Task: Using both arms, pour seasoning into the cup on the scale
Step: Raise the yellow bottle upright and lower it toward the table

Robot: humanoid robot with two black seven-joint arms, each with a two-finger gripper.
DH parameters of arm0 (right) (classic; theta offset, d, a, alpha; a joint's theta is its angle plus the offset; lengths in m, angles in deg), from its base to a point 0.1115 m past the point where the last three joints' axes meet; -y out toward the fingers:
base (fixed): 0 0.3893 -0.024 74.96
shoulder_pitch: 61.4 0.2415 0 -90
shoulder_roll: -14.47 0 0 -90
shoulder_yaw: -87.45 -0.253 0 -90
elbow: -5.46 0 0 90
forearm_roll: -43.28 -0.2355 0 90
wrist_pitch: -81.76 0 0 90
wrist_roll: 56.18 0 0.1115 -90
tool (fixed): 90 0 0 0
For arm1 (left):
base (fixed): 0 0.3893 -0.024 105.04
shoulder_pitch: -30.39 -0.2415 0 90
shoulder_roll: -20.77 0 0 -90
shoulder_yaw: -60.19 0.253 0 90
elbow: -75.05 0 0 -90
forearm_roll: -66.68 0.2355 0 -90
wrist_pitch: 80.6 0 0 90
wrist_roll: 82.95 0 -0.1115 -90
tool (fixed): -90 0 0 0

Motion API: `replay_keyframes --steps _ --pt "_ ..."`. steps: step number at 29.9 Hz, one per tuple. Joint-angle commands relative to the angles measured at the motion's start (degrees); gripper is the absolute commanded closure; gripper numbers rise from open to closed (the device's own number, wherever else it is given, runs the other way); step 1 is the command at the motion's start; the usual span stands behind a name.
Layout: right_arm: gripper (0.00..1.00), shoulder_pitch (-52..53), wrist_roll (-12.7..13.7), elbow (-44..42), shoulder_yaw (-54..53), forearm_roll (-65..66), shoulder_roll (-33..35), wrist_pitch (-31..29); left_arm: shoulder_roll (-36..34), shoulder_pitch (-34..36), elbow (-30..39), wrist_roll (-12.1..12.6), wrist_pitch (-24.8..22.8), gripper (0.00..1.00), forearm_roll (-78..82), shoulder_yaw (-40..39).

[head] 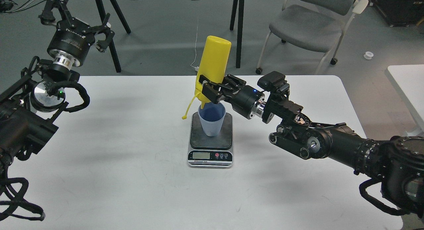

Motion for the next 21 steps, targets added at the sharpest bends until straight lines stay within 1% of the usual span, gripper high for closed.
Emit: replay_keyframes --steps 1,3,5,9,13,15,18,21 --pt "0.57 0.5 -0.2 3.4 -2.6 -1.3 5.1 -0.7 -0.1 0.0 0.0 0.0 0.0 0.00 0.0 0.0" --pt "0.57 0.0 -0.2 8.0 -5.7 -3.8 9.6 -2.3 -0.2 0.0 0.0 0.0 0.0 0.00 0.0 0.0" --pt "0.57 -0.5 0.0 12.4 -7.6 -9.0 13.9 -5.5 -0.2 0.0 0.0 0.0 0.0 0.00 0.0 0.0" --pt "0.57 -1.8 -0.2 19.4 -9.3 -25.9 23.0 -10.7 0.1 0.1 0.0 0.1 0.1 0.00 0.0 0.0" --pt "0.57 -5.1 -0.5 23.4 -11.1 -42.4 29.1 -17.1 0.5 0.4 0.2 0.2 0.6 0.00 0.1 0.3" --pt "0.57 -7.5 -0.6 24.6 -13.4 -48.0 30.8 -21.1 0.9 0.5 1.2 0.2 1.3 0.00 0.1 0.3" --pt "0.57 -13.9 -0.1 26.3 -17.9 -56.9 31.8 -27.4 1.0 0.5 3.0 0.1 2.4 0.00 0.2 0.3" --pt "0.57 -20.7 0.4 29.1 -22.7 -66.4 32.1 -31.8 0.9 0.5 3.5 0.1 2.8 0.00 0.3 0.3"
